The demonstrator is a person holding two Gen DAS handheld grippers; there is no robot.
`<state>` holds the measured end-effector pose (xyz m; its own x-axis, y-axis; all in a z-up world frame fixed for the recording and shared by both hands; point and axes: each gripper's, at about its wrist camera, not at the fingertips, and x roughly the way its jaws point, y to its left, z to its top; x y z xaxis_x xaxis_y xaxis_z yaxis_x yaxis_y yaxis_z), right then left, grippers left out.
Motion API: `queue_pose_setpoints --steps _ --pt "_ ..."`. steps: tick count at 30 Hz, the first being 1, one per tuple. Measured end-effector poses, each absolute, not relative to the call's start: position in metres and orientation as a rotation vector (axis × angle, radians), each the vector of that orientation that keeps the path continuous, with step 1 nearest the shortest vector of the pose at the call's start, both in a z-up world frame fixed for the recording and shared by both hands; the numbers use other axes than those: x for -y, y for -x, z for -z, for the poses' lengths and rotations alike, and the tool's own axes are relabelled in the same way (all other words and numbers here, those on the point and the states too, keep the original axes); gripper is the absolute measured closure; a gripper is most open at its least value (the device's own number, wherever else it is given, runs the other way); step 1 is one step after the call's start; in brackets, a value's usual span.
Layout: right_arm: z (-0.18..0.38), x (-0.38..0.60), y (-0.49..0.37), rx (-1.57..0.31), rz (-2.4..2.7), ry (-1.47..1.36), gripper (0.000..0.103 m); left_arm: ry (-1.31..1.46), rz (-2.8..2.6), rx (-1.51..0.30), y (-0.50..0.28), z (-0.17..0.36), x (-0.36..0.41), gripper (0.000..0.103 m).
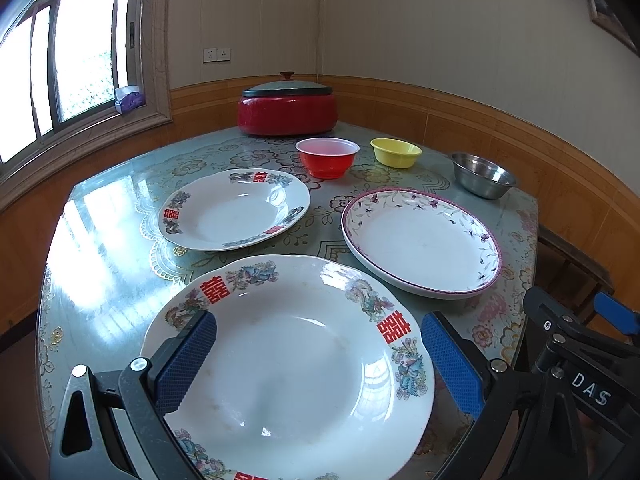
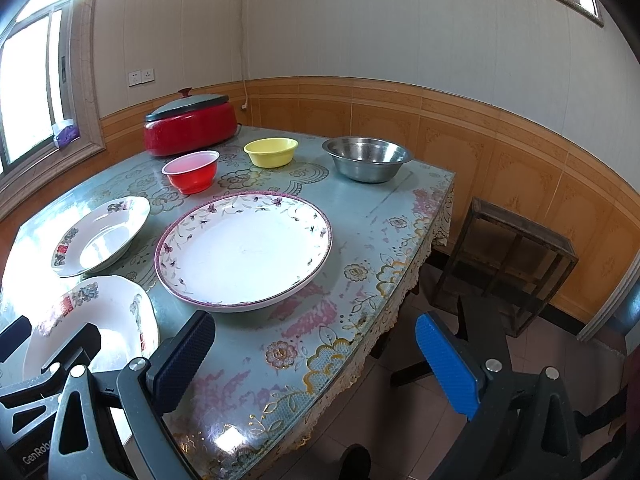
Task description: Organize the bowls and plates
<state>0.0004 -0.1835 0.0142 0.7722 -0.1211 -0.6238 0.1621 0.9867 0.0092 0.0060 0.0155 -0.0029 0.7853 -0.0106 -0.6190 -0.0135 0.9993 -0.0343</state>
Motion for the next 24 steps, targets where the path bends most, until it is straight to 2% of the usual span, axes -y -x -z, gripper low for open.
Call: queue_pose_setpoints --steps 16,24 --pt "-0.012 0.186 0.001 -0.683 0.152 -0.073 0.000 0.039 0.016 -0.674 -0.006 0.002 -0.011 0.000" --pt "-0.007 0.196 -0.003 -0.721 0.140 -0.109 0.000 0.151 0.143 -0.675 -0.007 0.001 -0.022 0.000"
